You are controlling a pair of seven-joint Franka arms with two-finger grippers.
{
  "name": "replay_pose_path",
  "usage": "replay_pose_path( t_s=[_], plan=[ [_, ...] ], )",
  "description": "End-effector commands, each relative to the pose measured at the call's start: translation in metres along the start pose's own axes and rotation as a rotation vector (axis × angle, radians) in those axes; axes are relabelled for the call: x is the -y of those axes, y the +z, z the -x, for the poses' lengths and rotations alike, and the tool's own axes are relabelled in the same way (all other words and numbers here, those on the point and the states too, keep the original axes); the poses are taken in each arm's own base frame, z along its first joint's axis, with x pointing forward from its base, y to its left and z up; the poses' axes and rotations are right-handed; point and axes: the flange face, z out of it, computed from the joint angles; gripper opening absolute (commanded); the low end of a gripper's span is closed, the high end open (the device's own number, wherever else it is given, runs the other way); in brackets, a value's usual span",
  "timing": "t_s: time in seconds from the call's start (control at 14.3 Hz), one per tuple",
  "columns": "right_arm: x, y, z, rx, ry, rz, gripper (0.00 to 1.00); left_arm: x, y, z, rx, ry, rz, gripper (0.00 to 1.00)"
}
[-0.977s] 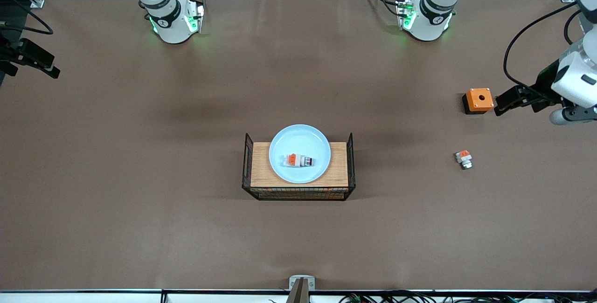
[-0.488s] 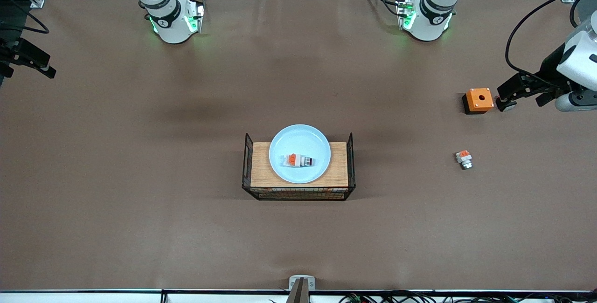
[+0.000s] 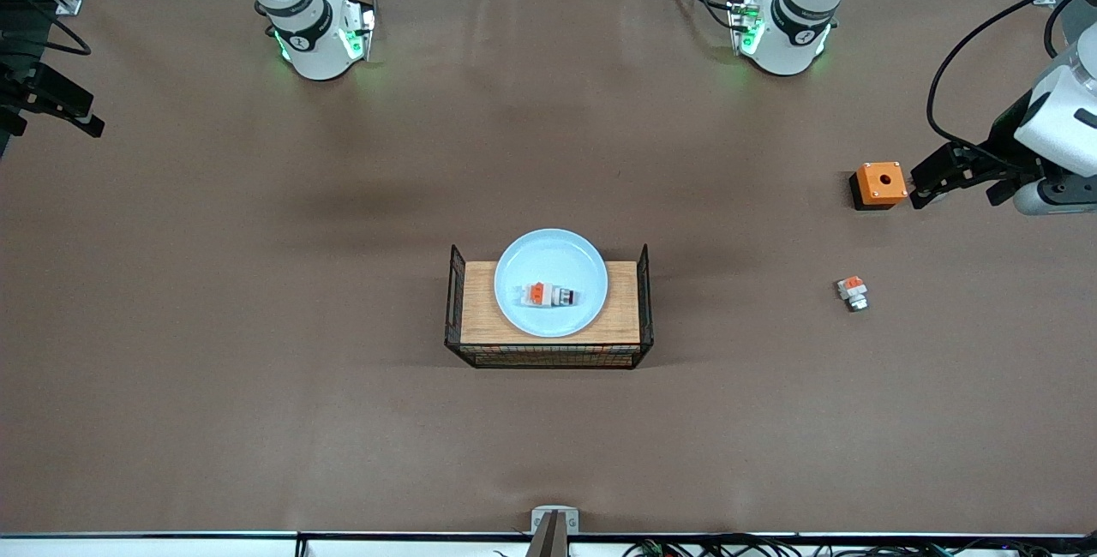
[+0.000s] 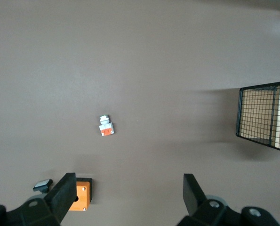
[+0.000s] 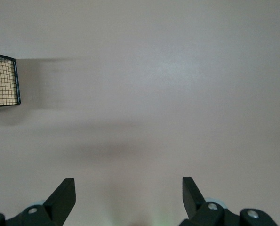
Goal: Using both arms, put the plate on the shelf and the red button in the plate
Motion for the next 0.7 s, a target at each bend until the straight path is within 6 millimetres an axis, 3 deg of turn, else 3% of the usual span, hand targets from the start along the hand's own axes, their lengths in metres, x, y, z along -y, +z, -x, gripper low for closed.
replay_pose_path(
  t_s=[0.0,0.63],
  plan=[
    [0.0022,-0.0038,0.0116,-0.003,-0.014,-0.008,1.0,-0.0016,-0.0108,-0.0037,-0.009,0.008,-0.014,1.0],
    [-0.0002,-0.0026,0.0135,0.006,-0.01,-0.007,1.0,0.0042,-0.0132,-0.0036,-0.011,-0.009,-0.003,1.0]
  ],
)
